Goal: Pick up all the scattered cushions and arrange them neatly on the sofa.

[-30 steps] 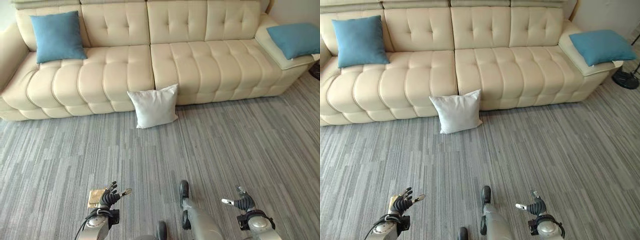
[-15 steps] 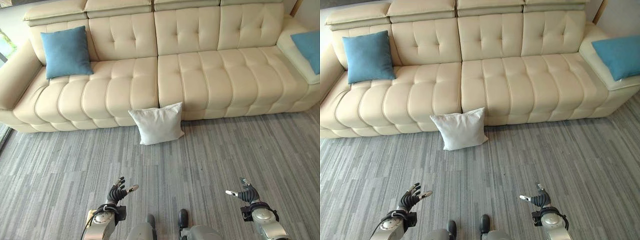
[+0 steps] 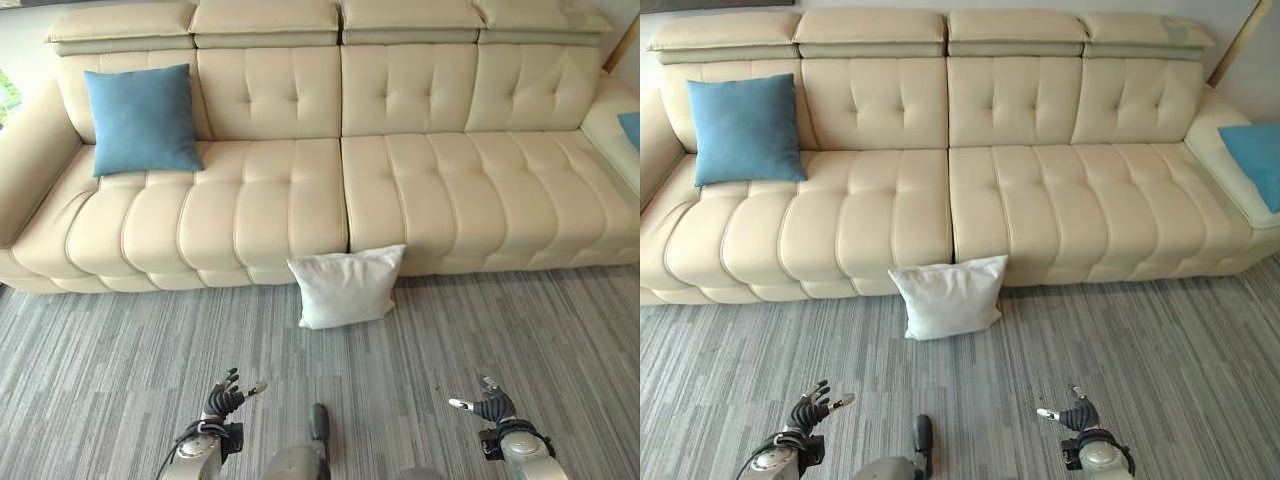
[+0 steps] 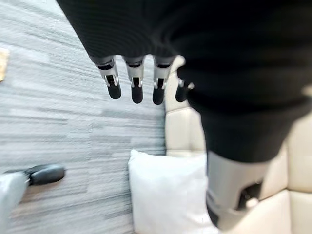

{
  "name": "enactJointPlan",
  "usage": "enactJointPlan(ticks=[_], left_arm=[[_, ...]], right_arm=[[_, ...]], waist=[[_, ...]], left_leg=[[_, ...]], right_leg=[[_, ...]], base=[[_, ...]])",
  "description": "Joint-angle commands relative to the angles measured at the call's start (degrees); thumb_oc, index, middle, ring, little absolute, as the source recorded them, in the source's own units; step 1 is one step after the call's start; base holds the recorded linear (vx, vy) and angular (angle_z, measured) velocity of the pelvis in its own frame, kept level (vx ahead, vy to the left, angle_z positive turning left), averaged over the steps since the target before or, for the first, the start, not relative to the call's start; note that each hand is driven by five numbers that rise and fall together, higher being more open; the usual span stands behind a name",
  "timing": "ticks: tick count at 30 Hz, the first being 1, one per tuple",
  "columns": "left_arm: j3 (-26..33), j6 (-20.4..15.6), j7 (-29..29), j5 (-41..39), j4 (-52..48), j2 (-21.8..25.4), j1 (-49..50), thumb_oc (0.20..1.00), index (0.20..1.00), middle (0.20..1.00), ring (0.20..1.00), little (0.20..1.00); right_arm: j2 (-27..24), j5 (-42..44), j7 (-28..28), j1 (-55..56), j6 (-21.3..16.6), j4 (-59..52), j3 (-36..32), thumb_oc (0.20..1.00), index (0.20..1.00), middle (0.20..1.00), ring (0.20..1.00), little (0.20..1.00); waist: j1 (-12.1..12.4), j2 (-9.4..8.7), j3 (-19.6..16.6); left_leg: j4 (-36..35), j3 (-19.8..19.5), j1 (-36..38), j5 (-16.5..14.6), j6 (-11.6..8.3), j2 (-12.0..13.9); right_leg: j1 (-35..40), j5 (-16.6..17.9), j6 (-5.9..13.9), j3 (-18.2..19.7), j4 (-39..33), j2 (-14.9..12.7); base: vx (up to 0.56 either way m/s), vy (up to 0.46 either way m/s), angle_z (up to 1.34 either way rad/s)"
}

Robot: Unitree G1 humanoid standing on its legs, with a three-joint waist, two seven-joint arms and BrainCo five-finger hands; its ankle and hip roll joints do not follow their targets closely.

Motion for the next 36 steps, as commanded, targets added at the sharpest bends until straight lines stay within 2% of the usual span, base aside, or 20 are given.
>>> enactJointPlan(ticks=[1,2,4,5,7,8,10,12,15,16,18,20,21,22,23,24,25,26,31,36], left_arm=[[-0.5,-1.1,0.2,2.1,-3.1,0.8,1.2,1.0,1.0,1.0,1.0,1.0],[-0.5,-1.2,0.2,2.1,-3.1,0.8,1.2,1.0,1.0,1.0,1.0,1.0],[-0.6,-1.2,-0.1,2.2,-3.1,0.8,0.7,1.0,1.0,1.0,1.0,1.0],[-0.7,-1.3,0.3,2.4,-3.6,0.9,0.1,1.0,1.0,1.0,1.0,1.0],[-0.5,-1.3,0.4,2.4,-3.8,0.9,-0.2,1.0,1.0,1.0,1.0,1.0],[-0.6,-1.5,0.5,2.7,-4.4,1.0,-0.8,1.0,1.0,1.0,1.0,1.0],[-0.6,-1.7,0.5,2.8,-4.6,1.1,-1.2,1.0,1.0,1.0,1.0,1.0],[-1.0,-1.9,-0.1,3.2,-4.9,0.6,-0.9,1.0,1.0,1.0,1.0,1.0],[-1.1,-1.8,-0.2,2.9,-5.1,0.1,-0.6,1.0,1.0,1.0,1.0,1.0],[-1.1,-1.8,-0.2,2.7,-5.1,-0.1,-0.4,1.0,1.0,1.0,1.0,1.0],[-1.2,-1.7,-0.2,1.6,-5.0,-0.5,-0.6,1.0,1.0,1.0,1.0,1.0],[-1.2,-1.7,0.0,1.2,-4.9,-0.6,-0.7,1.0,1.0,1.0,1.0,1.0],[-1.2,-1.7,0.0,1.0,-4.9,-0.8,-0.5,1.0,1.0,1.0,1.0,1.0],[-1.2,-1.5,-0.2,1.2,-5.3,-0.9,0.3,1.0,1.0,1.0,1.0,1.0],[-1.2,-1.5,-0.2,1.2,-5.3,-0.9,0.4,1.0,1.0,1.0,1.0,1.0],[-1.4,-1.4,-0.3,1.3,-5.3,-0.8,0.6,1.0,1.0,1.0,1.0,1.0],[-1.6,-1.4,-0.3,1.2,-4.9,-0.7,0.4,1.0,1.0,1.0,1.0,1.0],[-1.5,-1.4,-0.4,1.1,-4.6,-0.9,0.5,1.0,1.0,1.0,1.0,1.0],[-2.3,-0.9,-1.0,3.0,-2.1,-0.7,0.9,1.0,1.0,1.0,1.0,1.0],[-3.3,-1.2,-0.1,3.3,3.7,-1.3,-1.3,1.0,1.0,1.0,1.0,1.0]], right_arm=[[-2.0,-0.8,-0.3,-2.1,-0.5,-1.1,-1.0,1.0,1.0,1.0,1.0,1.0],[-2.0,-0.8,-0.3,-2.1,-0.5,-1.1,-1.0,1.0,1.0,1.0,1.0,1.0],[-2.0,-0.7,-0.3,-2.3,-0.6,-1.4,-0.9,1.0,1.0,1.0,1.0,1.0],[-2.5,-0.6,-0.5,-2.9,-0.6,-2.0,-0.6,1.0,1.0,1.0,1.0,1.0],[-2.7,-0.7,-0.7,-3.0,-0.4,-2.2,-0.7,1.0,1.0,1.0,1.0,1.0],[-2.8,-1.1,-0.8,-2.9,-0.1,-2.5,-0.8,1.0,1.0,1.0,1.0,1.0],[-2.9,-1.4,-0.9,-2.7,0.0,-2.7,-0.9,1.0,1.0,1.0,1.0,1.0],[-2.9,-0.9,-0.9,-2.0,-0.4,-2.4,-1.1,1.0,1.0,1.0,1.0,1.0],[-3.2,-0.5,-0.8,-2.1,-0.6,-2.4,-1.5,1.0,1.0,1.0,1.0,1.0],[-3.5,-0.1,-0.7,-2.1,-0.8,-2.6,-1.8,1.0,1.0,1.0,1.0,1.0],[-5.2,0.6,-0.9,-2.8,-1.0,-2.7,-2.1,1.0,1.0,1.0,1.0,1.0],[-5.5,0.8,-1.0,-2.8,-0.9,-2.9,-2.3,1.0,1.0,1.0,1.0,1.0],[-5.9,1.0,-1.0,-2.8,-0.9,-2.9,-2.5,1.0,1.0,1.0,1.0,1.0],[-6.6,1.0,-1.1,-2.7,-0.9,-2.9,-2.8,1.0,1.0,1.0,1.0,1.0],[-6.6,1.0,-1.1,-2.6,-0.9,-2.9,-2.8,1.0,1.0,1.0,1.0,1.0],[-7.1,1.0,-1.3,-2.5,-1.1,-3.1,-3.0,1.0,1.0,1.0,1.0,1.0],[-7.5,1.0,-1.6,-2.7,-1.0,-2.8,-3.1,1.0,1.0,1.0,1.0,1.0],[-7.5,1.0,-1.6,-2.9,-1.1,-2.6,-3.0,1.0,1.0,1.0,1.0,1.0],[-7.5,-0.5,-1.1,-2.3,-0.9,-2.4,-2.1,1.0,1.0,1.0,1.0,1.0],[-7.5,-1.6,-1.4,-4.9,-0.6,0.1,0.9,1.0,1.0,1.0,1.0,1.0]], waist=[[0.2,1.42,1.3],[0.1,1.35,1.4],[-0.9,1.8,2.0],[-2.2,1.57,3.0],[-2.7,1.45,3.4],[-3.6,1.28,3.7],[-4.1,1.24,3.9],[-4.1,0.97,2.5],[-4.5,1.54,1.7],[-4.7,1.85,1.6],[-4.1,1.8,2.8],[-3.8,1.67,3.1],[-3.6,1.55,3.1],[-2.8,1.38,3.0],[-2.7,1.37,3.1],[-2.2,2.03,3.3],[-2.1,2.23,3.6],[-2.0,2.57,3.3],[-2.2,3.56,2.8],[-1.8,3.47,4.0]], left_leg=[[2.7,-2.6,0.4,-4.7,-4.1,5.3],[2.6,-2.6,0.6,-4.8,-4.11,5.3],[1.5,-2.6,3.1,-5.8,-4.18,4.9],[0.3,-2.6,6.6,-7.4,-4.49,4.3],[0.1,-2.5,8.0,-8.3,-4.75,4.2],[0.1,-2.5,9.7,-9.4,-5.39,4.2],[0.2,-2.7,10.5,-10.0,-5.55,4.3],[0.9,-2.4,12.2,-12.1,-6.2,4.4],[3.6,-2.3,12.2,-13.0,-6.98,5.5],[6.9,-2.4,11.6,-12.5,-7.69,6.1],[20.2,-4.2,6.4,-8.8,-9.27,5.7],[21.7,-5.1,4.3,-8.4,-9.29,5.4],[21.2,-5.1,2.7,-9.0,-8.99,5.1],[16.3,-5.4,0.5,-10.0,-8.41,5.0],[16.2,-5.3,0.7,-10.1,-8.39,5.0],[10.8,-5.9,-0.2,-7.5,-8.7,5.5],[9.1,-5.9,-1.0,-5.8,-9.06,6.0],[6.8,-5.8,-0.2,-5.6,-8.91,6.3],[2.4,-5.4,3.0,-4.9,-8.48,6.1],[1.6,-4.7,2.9,-5.3,-8.0,6.0]], right_leg=[[1.5,8.2,-0.74,-1.5,-10.6,3.9],[1.6,8.0,-0.75,-1.5,-10.4,3.8],[-0.6,5.4,-1.31,-4.1,-15.1,4.7],[-4.6,6.4,-1.04,-7.6,-24.0,6.4],[-5.4,7.9,-0.5,-9.3,-27.8,6.4],[-6.6,9.6,0.25,-11.0,-32.9,6.2],[-7.1,10.1,0.5,-10.5,-33.5,6.1],[-4.2,10.5,-0.65,-10.8,-35.0,5.5],[-2.8,9.9,-1.52,-10.9,-34.8,5.7],[-1.9,9.2,-2.2,-10.5,-34.5,6.2],[1.4,7.2,-4.49,-9.1,-34.7,7.1],[2.3,6.6,-4.81,-8.9,-35.1,7.0],[3.1,6.2,-4.76,-8.6,-35.7,6.8],[4.7,5.7,-4.3,-8.2,-37.0,6.5],[4.9,5.6,-4.27,-8.1,-37.1,6.5],[5.7,5.3,-4.17,-7.9,-37.4,6.9],[6.3,5.0,-4.17,-7.9,-37.5,7.0],[6.7,4.5,-4.21,-7.5,-37.7,7.5],[7.2,4.2,-4.22,-6.8,-37.6,7.9],[5.4,4.6,-3.66,-6.2,-37.3,7.5]], base=[[0.16,0.083,-0.02],[0.3,0.123,-0.09],[0.32,0.025,0.0],[0.41,-0.049,0.06],[0.33,-0.075,-0.08],[0.29,-0.122,0.0],[0.28,-0.135,0.09],[0.35,-0.185,0.23],[0.23,-0.129,0.11],[0.19,-0.181,-0.03],[0.27,-0.247,0.09],[0.12,-0.074,0.05],[0.18,-0.009,-0.35],[0.18,-0.007,-0.32],[0.21,0.032,-0.4],[0.12,0.042,-0.27],[0.16,0.059,-0.44],[0.09,0.03,-0.37],[0.1,0.061,-0.23],[-0.03,0.055,-0.07]])
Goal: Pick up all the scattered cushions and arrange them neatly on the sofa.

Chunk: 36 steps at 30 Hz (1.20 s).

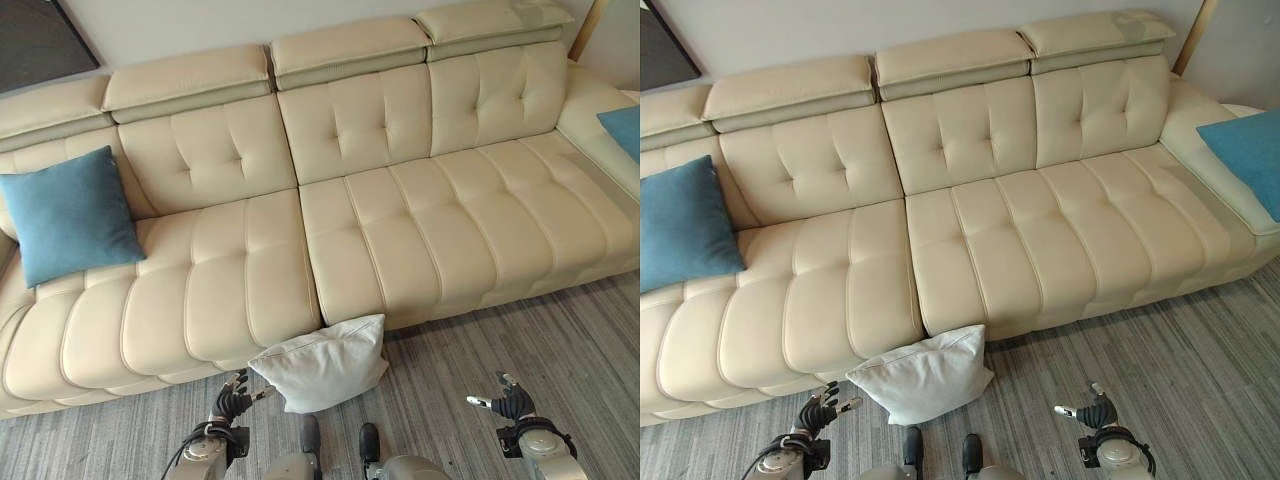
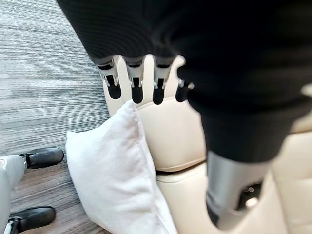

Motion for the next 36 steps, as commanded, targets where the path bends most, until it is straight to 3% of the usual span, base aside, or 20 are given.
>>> enactJointPlan(ticks=[1,2,4,7,11,15,18,19,24,31,32,33,34,36], left_arm=[[-1.6,-1.7,1.9,1.2,5.7,0.9,-4.7,1.0,1.0,1.0,1.0,1.0],[-1.6,-1.7,1.9,1.2,5.7,0.9,-4.8,1.0,1.0,1.0,1.0,1.0],[-2.5,-2.8,5.4,-0.9,12.7,1.5,-11.2,1.0,1.0,1.0,1.0,1.0],[-2.4,-4.0,9.0,-3.8,19.2,3.6,-18.4,1.0,1.0,1.0,1.0,1.0],[-2.3,-5.3,12.3,-8.7,27.6,9.7,-32.7,1.0,1.0,1.0,1.0,1.0],[-3.2,-5.5,13.1,-10.7,31.1,16.8,-44.6,1.0,1.0,1.0,1.0,1.0],[-4.2,-5.5,13.3,-10.8,31.4,18.6,-49.0,1.0,1.0,1.0,1.0,1.0],[-5.4,-6.4,14.3,-11.8,29.5,19.7,-52.7,1.0,1.0,1.0,1.0,1.0],[-8.8,-8.9,15.8,-15.2,24.9,16.9,-60.8,1.0,1.0,1.0,1.0,1.0],[-14.5,-10.3,17.8,-16.1,19.0,7.8,-69.5,1.0,1.0,1.0,1.0,1.0],[-17.0,-10.5,17.5,-15.2,17.0,5.0,-71.5,0.721,0.721,0.721,0.721,0.721],[-17.1,-10.5,17.6,-15.2,17.0,5.0,-71.5,0.721,0.721,0.721,0.721,0.721],[-20.1,-11.2,16.3,-13.6,13.8,1.1,-73.1,0.2,0.2,0.2,0.2,0.2],[-20.8,-11.5,16.0,-13.1,12.4,-0.1,-72.7,0.2,0.2,0.2,0.2,0.2]], right_arm=[[-1.0,-1.6,-1.5,-6.0,-1.1,3.2,2.5,1.0,1.0,1.0,1.0,1.0],[-1.0,-1.6,-1.5,-6.0,-1.1,3.2,2.5,1.0,1.0,1.0,1.0,1.0],[-0.7,0.4,-3.7,-12.3,-1.3,8.2,5.3,1.0,1.0,1.0,1.0,1.0],[-1.2,4.0,-6.1,-19.2,-1.6,13.5,6.7,1.0,1.0,1.0,1.0,1.0],[-4.6,11.5,-9.6,-33.4,-2.6,21.2,6.9,1.0,1.0,1.0,1.0,1.0],[-7.3,19.3,-13.0,-46.6,-5.4,23.9,6.6,1.0,1.0,1.0,1.0,1.0],[-8.0,21.8,-14.3,-51.5,-6.3,23.8,7.2,1.0,1.0,1.0,1.0,1.0],[-8.9,23.2,-15.4,-55.0,-7.1,22.7,8.1,1.0,1.0,1.0,1.0,1.0],[-8.7,24.5,-17.9,-62.8,-10.0,15.4,11.5,1.0,1.0,1.0,1.0,1.0],[-1.5,23.6,-20.9,-68.1,-12.8,8.8,15.3,1.0,1.0,1.0,1.0,1.0],[0.9,23.6,-20.5,-69.2,-13.4,8.6,16.3,1.0,1.0,1.0,1.0,1.0],[0.9,23.6,-20.5,-69.2,-13.4,8.6,16.3,1.0,1.0,1.0,1.0,1.0],[3.9,23.7,-18.9,-70.2,-14.5,8.5,16.8,0.2,0.2,0.2,0.2,0.2],[4.7,23.7,-18.4,-69.9,-14.8,8.0,16.6,0.2,0.2,0.2,0.2,0.2]], waist=[[1.7,-0.36,3.3],[1.7,-0.36,3.2],[2.3,-1.36,6.4],[2.9,-2.1,7.9],[2.6,-2.5,10.3],[1.9,-2.9,12.7],[1.7,-3.02,12.9],[1.5,-2.96,13.1],[1.0,-3.3,14.3],[0.8,-3.62,13.6],[0.7,-3.47,13.3],[0.7,-3.46,13.2],[0.8,-3.21,12.4],[0.8,-3.23,12.0]], left_leg=[[4.6,0.1,-3.1,-3.9,1.03,-0.4],[4.7,0.1,-3.2,-4.0,1.03,-0.4],[9.7,-0.3,-11.7,-4.7,1.28,-0.2],[15.4,-1.0,-21.2,-5.4,0.97,-0.8],[22.1,-1.6,-33.6,-7.4,-0.02,-0.8],[28.8,-2.2,-47.4,-8.7,-0.22,-0.3],[31.4,-2.6,-53.1,-9.2,-0.12,-0.2],[33.0,-3.1,-58.1,-9.7,0.11,-0.5],[34.1,-3.9,-66.1,-9.5,0.37,-1.5],[35.6,-4.4,-72.0,-9.4,0.78,-2.3],[35.3,-4.6,-72.5,-9.3,0.88,-2.5],[35.3,-4.6,-72.5,-9.3,0.88,-2.5],[34.7,-4.7,-72.3,-9.1,1.02,-2.8],[34.4,-4.6,-72.1,-9.1,1.02,-2.8]], right_leg=[[-3.7,-10.0,8.22,-1.7,6.9,-7.6],[-3.7,-10.0,8.22,-1.7,6.9,-7.6],[-13.2,-10.1,8.01,-1.3,13.1,-7.8],[-22.6,-10.5,7.68,-1.6,18.5,-8.5],[-34.3,-12.6,8.21,-2.3,24.8,-9.6],[-47.7,-13.0,8.52,-2.0,30.9,-10.5],[-53.1,-13.3,8.67,-1.7,33.1,-10.7],[-57.8,-13.5,9.01,-1.9,34.6,-11.1],[-65.4,-13.5,9.67,-2.3,35.8,-11.0],[-71.2,-13.2,10.26,-2.9,37.2,-10.8],[-71.8,-12.9,10.47,-3.0,37.0,-10.9],[-71.9,-12.9,10.47,-3.0,37.0,-10.9],[-71.9,-12.6,10.41,-2.9,36.3,-10.5],[-71.6,-12.5,10.41,-3.0,35.9,-10.5]], base=[[-0.11,0.024,0.01],[-0.28,0.024,-0.01],[-0.31,-0.013,0.01],[-0.18,-0.029,0.1],[-0.05,-0.014,0.17],[-0.08,0.029,0.18],[0.0,0.0,0.0],[0.0,0.0,0.0],[0.05,0.008,0.05],[0.01,0.003,0.01],[0.0,0.0,0.0],[0.01,0.03,0.04],[0.01,0.034,0.03],[0.0,0.017,0.0]])
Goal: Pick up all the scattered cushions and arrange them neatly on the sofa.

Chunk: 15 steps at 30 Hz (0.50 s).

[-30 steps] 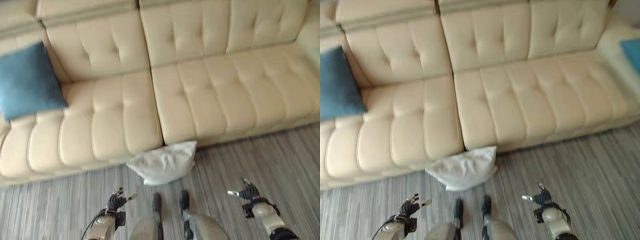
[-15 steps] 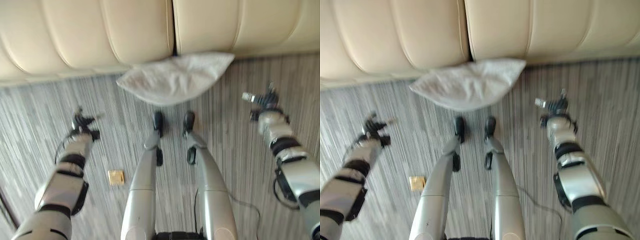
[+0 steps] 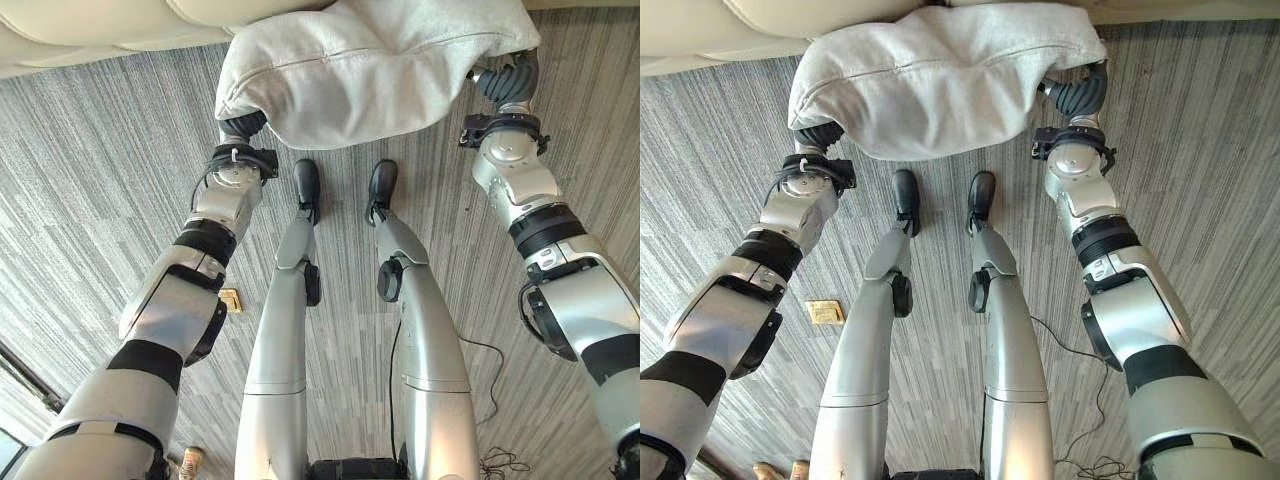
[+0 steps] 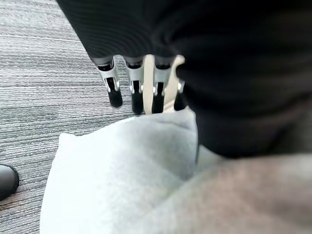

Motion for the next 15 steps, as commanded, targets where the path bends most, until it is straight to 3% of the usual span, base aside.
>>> enactJointPlan(ticks=[1,5,6,7,8,9,11,15], left_arm=[[-2.9,-4.5,-3.4,2.6,-6.7,-9.2,2.6,0.2,0.2,0.2,0.2,0.2],[-1.8,-7.4,-4.4,-1.1,-14.8,-14.5,6.7,0.2,0.2,0.2,0.2,0.2],[-2.1,-7.6,-4.2,-0.9,-16.5,-14.9,8.2,0.2,0.2,0.2,0.2,0.2],[-1.5,-8.0,-4.3,-0.8,-18.4,-15.1,9.7,0.2,0.2,0.2,0.2,0.2],[-1.2,-8.3,-4.3,-0.4,-20.2,-15.0,11.2,0.2,0.2,0.2,0.2,0.2],[-0.5,-8.4,-4.4,-0.2,-22.0,-14.9,12.6,0.2,0.2,0.2,0.2,0.2],[0.4,-8.7,-4.5,0.3,-25.5,-14.4,15.8,0.2,0.2,0.2,0.2,0.2],[3.8,-8.4,-3.3,5.6,-36.7,-12.8,29.9,0.2,0.2,0.2,0.2,0.2]], right_arm=[[6.8,0.3,3.1,4.4,-5.3,-3.5,3.4,0.2,0.2,0.2,0.2,0.2],[9.2,0.6,4.8,7.6,-8.0,-9.0,1.4,0.2,0.2,0.2,0.2,0.2],[9.3,0.3,4.9,9.0,-8.1,-10.5,0.9,0.2,0.2,0.2,0.2,0.2],[9.6,0.2,5.1,11.2,-8.8,-12.9,-0.1,0.2,0.2,0.2,0.2,0.2],[10.0,0.2,5.6,13.3,-9.5,-14.9,-0.8,0.2,0.2,0.2,0.2,0.2],[9.8,-0.1,5.6,15.0,-9.9,-16.8,-1.8,0.2,0.2,0.2,0.2,0.2],[10.2,-0.6,6.8,19.9,-10.3,-20.7,-2.7,0.2,0.2,0.2,0.2,0.2],[9.6,-4.0,9.9,37.8,-10.1,-32.6,-5.1,0.2,0.2,0.2,0.2,0.2]], waist=[[0.1,0.0,-9.6],[0.1,0.34,-11.3],[0.0,0.35,-11.4],[-0.1,0.31,-11.3],[-0.1,0.32,-11.5],[-0.2,0.3,-11.2],[-0.2,0.29,-11.4],[0.2,0.18,-12.6]], left_leg=[[4.6,-4.1,-1.1,-9.7,-4.08,0.7],[1.2,-4.1,2.9,-9.0,-4.29,0.7],[0.5,-4.2,4.4,-8.9,-4.29,0.8],[-0.8,-4.0,5.1,-6.8,-4.26,0.8],[-1.6,-4.2,7.7,-8.3,-4.59,1.0],[-2.4,-3.8,8.4,-6.5,-4.46,0.9],[-3.8,-3.8,12.0,-6.2,-4.61,0.6],[-11.1,-3.9,28.8,-5.1,-5.32,-0.1]], right_leg=[[1.7,-9.2,9.15,0.3,1.1,-2.5],[5.1,-8.0,9.29,0.4,-2.0,-2.0],[6.4,-7.7,9.23,0.5,-2.8,-2.1],[7.3,-5.9,8.84,0.2,-4.2,-2.3],[9.5,-7.2,9.23,0.6,-4.6,-2.1],[10.2,-5.5,8.89,0.3,-5.5,-2.4],[13.5,-5.0,8.85,0.3,-7.0,-2.5],[29.5,-4.4,8.85,-0.4,-13.9,-2.0]], base=[[0.01,0.007,-0.04],[0.0,0.015,-0.07],[-0.1,0.018,-0.08],[-0.03,0.013,-0.11],[-0.1,0.02,-0.07],[-0.04,-0.001,-0.04],[-0.07,-0.005,-0.03],[0.02,-0.048,-0.11]])
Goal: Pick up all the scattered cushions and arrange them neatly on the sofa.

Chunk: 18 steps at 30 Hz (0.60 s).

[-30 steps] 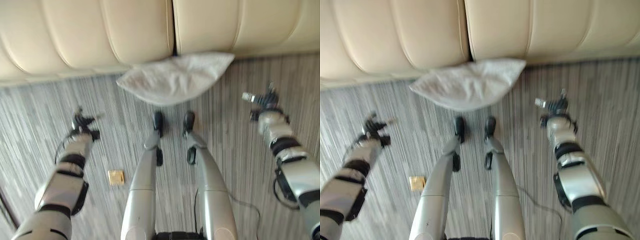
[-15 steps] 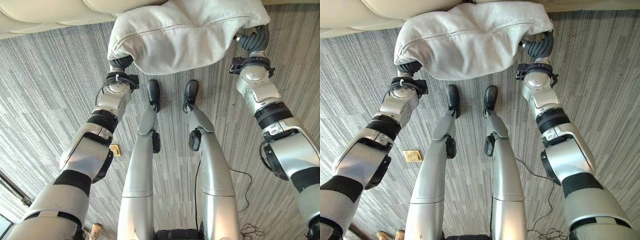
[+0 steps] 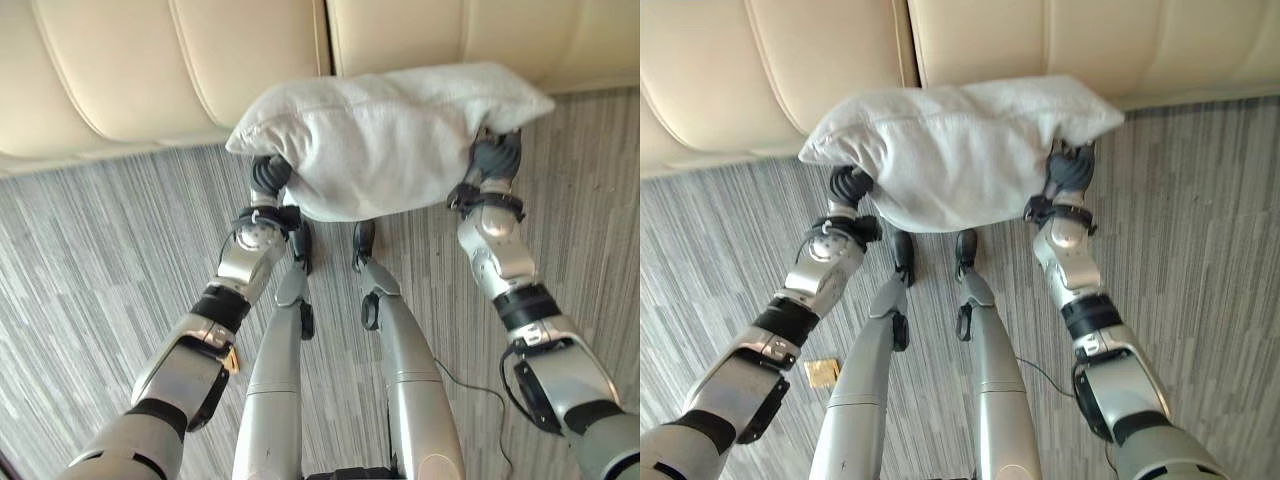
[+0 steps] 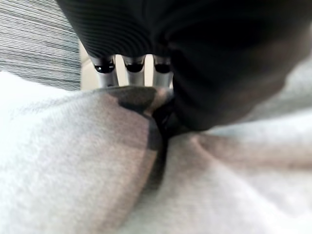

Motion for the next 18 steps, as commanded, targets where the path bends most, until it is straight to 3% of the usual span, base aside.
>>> enactJointPlan(ticks=[1,2,3,4,10,15,18], left_arm=[[-4.1,-5.4,-2.9,6.7,-6.0,-8.3,1.5,0.2,0.2,0.2,0.2,0.2],[-4.1,-5.3,-2.9,6.7,-6.2,-8.4,1.7,0.2,0.2,0.2,0.2,0.2],[-2.9,-5.0,-4.5,7.8,-12.0,-6.9,10.1,0.2,0.2,0.2,0.2,0.2],[-2.3,-5.0,-5.1,7.9,-14.3,-6.1,13.4,0.2,0.2,0.2,0.2,0.2],[2.4,-4.2,-7.7,8.1,-22.8,-1.4,28.0,0.2,0.2,0.2,0.2,0.2],[5.8,-2.4,-8.3,7.2,-26.2,-0.3,35.8,0.2,0.2,0.2,0.2,0.2],[6.5,-1.6,-8.4,6.2,-25.9,-1.0,38.1,0.2,0.2,0.2,0.2,0.2]], right_arm=[[3.2,-5.5,7.2,5.3,-3.1,-5.7,6.0,0.2,0.2,0.2,0.2,0.2],[3.2,-5.6,7.2,5.5,-3.1,-5.8,6.0,0.2,0.2,0.2,0.2,0.2],[1.8,-7.8,9.2,13.9,-2.0,-11.2,4.4,0.2,0.2,0.2,0.2,0.2],[1.1,-8.6,10.0,16.7,-1.6,-13.6,3.6,0.2,0.2,0.2,0.2,0.2],[-2.6,-11.7,14.2,29.4,0.6,-22.9,-0.2,0.2,0.2,0.2,0.2,0.2],[-4.4,-13.8,16.2,33.7,3.3,-28.1,-1.2,0.2,0.2,0.2,0.2,0.2],[-4.3,-14.5,16.1,34.7,4.6,-28.3,-0.6,0.2,0.2,0.2,0.2,0.2]], waist=[[2.2,2.63,-5.3],[2.3,2.62,-5.1],[2.7,2.9,-6.8],[2.8,3.01,-7.7],[2.8,3.77,-13.5],[3.5,3.61,-16.3],[4.2,2.7,-15.4]], left_leg=[[-1.2,-6.2,9.5,-7.1,-6.38,1.1],[-1.5,-6.2,10.0,-7.1,-6.39,1.1],[-5.0,-6.3,18.1,-6.2,-6.73,1.6],[-6.9,-6.3,21.3,-5.5,-6.85,1.8],[-14.6,-6.4,35.8,-3.6,-7.86,3.7],[-14.3,-6.4,42.4,-5.5,-7.62,4.5],[-7.3,-6.2,41.7,-7.5,-7.96,4.6]], right_leg=[[12.4,-6.8,7.12,-3.3,-5.9,-2.2],[12.8,-6.7,7.12,-3.3,-6.1,-2.2],[21.6,-6.7,7.27,-3.8,-9.4,-2.1],[24.8,-6.4,7.35,-4.1,-11.0,-2.1],[39.0,-7.5,7.65,-4.6,-15.3,-0.9],[46.3,-9.5,6.8,-4.4,-16.7,0.1],[50.0,-10.8,5.73,-4.2,-17.8,0.2]], base=[[0.05,-0.042,-0.19],[0.17,-0.069,-0.18],[0.21,-0.065,-0.13],[0.29,-0.088,0.0],[0.18,-0.061,0.11],[0.14,-0.098,0.0],[0.06,-0.109,0.02]])
